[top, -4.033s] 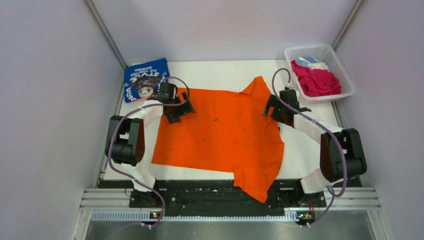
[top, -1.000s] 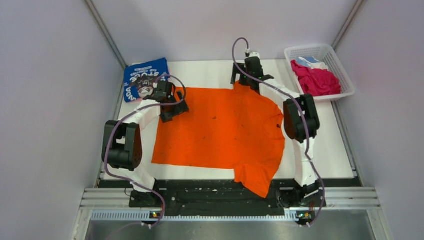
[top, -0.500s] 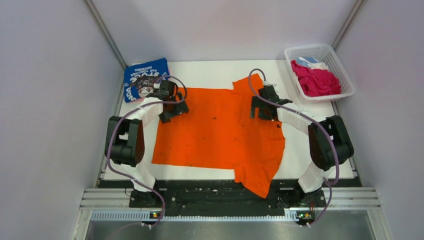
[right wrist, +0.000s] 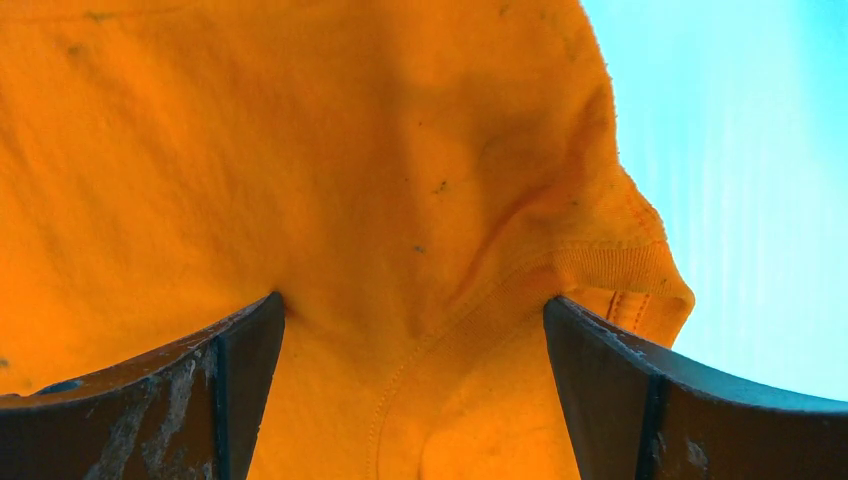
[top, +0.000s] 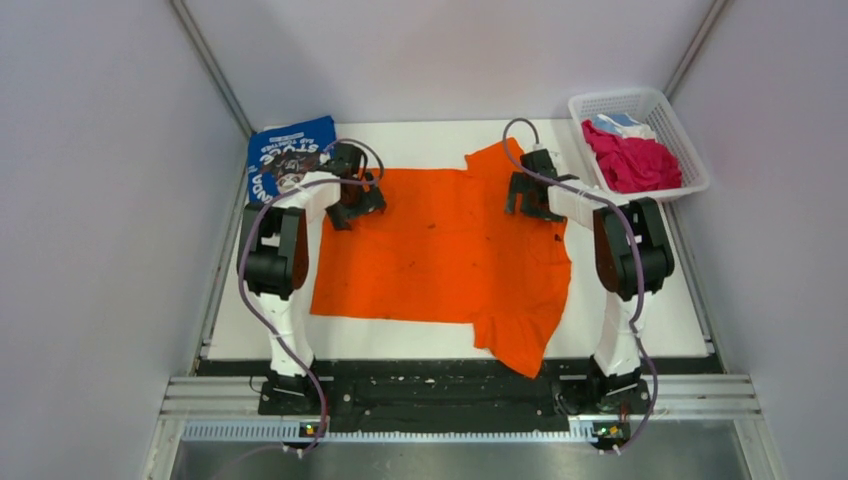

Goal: Fold and stack the t-shirts
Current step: Flatten out the tshirt

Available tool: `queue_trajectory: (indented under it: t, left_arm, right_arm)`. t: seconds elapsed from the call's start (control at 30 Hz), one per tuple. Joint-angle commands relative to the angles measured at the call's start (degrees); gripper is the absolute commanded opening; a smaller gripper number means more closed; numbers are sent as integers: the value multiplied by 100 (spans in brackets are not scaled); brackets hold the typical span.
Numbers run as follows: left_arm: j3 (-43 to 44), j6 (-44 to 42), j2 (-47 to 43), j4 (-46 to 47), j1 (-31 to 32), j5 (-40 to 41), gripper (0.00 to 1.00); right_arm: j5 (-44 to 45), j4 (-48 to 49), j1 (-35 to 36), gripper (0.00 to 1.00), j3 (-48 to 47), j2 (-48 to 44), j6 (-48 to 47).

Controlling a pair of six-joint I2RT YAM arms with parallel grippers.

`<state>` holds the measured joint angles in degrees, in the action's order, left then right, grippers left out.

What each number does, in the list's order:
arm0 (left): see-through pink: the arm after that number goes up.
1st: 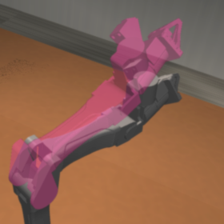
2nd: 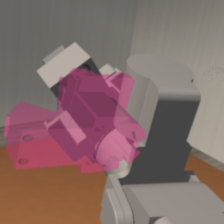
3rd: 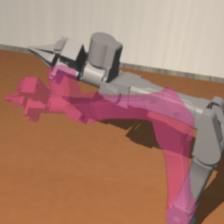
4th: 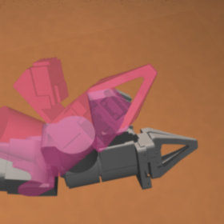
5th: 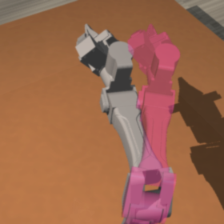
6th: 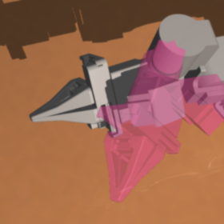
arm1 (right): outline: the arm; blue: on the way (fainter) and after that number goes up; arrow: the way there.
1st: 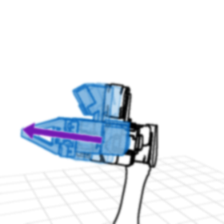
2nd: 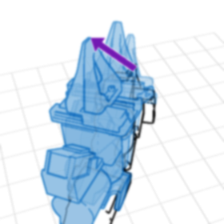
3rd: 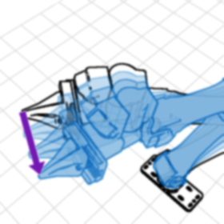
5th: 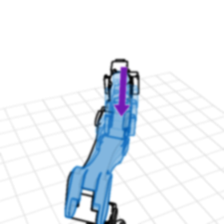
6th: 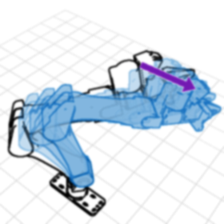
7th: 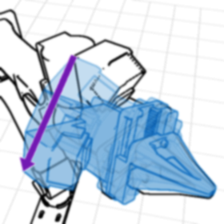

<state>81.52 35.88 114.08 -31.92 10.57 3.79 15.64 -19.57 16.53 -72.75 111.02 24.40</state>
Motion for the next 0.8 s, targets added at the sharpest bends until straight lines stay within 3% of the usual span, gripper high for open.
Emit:
queue_trajectory:
  t: [0.0, 0.23, 0.43, 0.6, 0.77]
  left_arm:
    - [627, 112, 781, -97, 7, -188, 99]
    - [1350, 144, 1234, -100, 7, -346, 99]
    - [2150, 70, 1296, -450, 26, -513, 99]
    - [1877, -4, 255, -468, 183, -211, 99]
    - [218, 270, -1395, -403, 377, 359, 99]
  right_arm:
    - [-34, -35, -266, 99, -749, 794, -75]
    - [-103, -325, -625, 99, -2168, 1784, -231]
    - [-215, -563, -704, 99, -3011, 1676, -389]
    - [-141, -518, -610, 99, -2534, 537, -585]
    - [-45, -156, -305, 99, -997, -1184, -546]
